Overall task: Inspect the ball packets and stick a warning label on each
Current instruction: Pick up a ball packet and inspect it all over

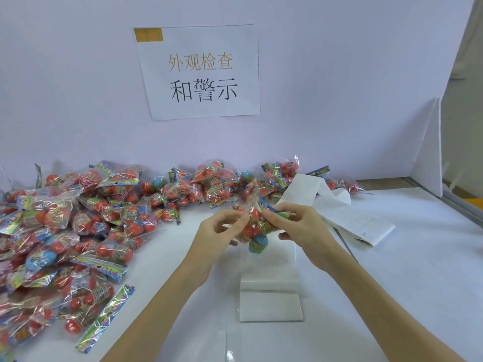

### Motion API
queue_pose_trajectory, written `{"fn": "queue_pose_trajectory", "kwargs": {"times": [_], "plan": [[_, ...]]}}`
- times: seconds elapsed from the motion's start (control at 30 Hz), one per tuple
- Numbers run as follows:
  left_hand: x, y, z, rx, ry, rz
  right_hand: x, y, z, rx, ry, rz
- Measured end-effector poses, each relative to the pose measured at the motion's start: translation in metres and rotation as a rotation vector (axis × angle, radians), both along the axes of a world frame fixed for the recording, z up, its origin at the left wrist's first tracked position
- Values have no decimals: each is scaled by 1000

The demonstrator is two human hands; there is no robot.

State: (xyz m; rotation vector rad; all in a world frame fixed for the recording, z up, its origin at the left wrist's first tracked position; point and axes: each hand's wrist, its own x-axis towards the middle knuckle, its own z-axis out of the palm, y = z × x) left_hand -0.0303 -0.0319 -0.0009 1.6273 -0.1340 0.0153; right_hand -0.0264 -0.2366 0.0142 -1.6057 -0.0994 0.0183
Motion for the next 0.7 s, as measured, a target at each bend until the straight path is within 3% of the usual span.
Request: {"fn": "queue_pose_trajectory", "kwargs": {"times": [0.23,0.4,0.7], "plan": [[-1,2,4,-24,34,-8,1,2,0,199,40,-46],[-4,1,5,102,-67,-46,-2,3,-3,-98,-86,54],[-5,-2,5,-34,-34,47,0,5,-2,165,77,40]]}}
